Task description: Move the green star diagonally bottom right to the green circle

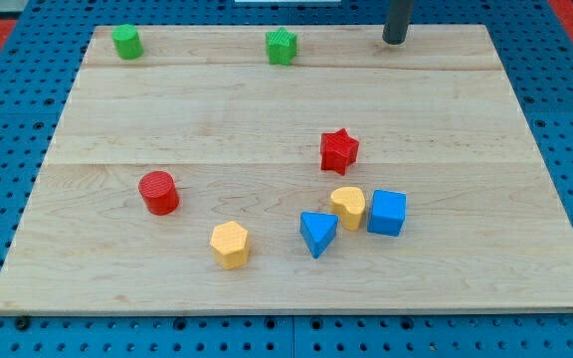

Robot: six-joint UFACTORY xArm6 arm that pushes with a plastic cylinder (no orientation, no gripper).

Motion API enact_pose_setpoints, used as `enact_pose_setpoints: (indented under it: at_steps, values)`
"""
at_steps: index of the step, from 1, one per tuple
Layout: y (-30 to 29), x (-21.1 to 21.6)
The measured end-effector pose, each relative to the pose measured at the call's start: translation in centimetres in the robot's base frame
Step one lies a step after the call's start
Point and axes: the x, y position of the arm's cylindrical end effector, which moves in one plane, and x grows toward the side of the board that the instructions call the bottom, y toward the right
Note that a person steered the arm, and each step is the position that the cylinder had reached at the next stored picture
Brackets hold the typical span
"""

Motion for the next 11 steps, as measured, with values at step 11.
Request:
enact_pose_setpoints:
  at_steps: [11]
  values:
    - [-18.8, 7.3]
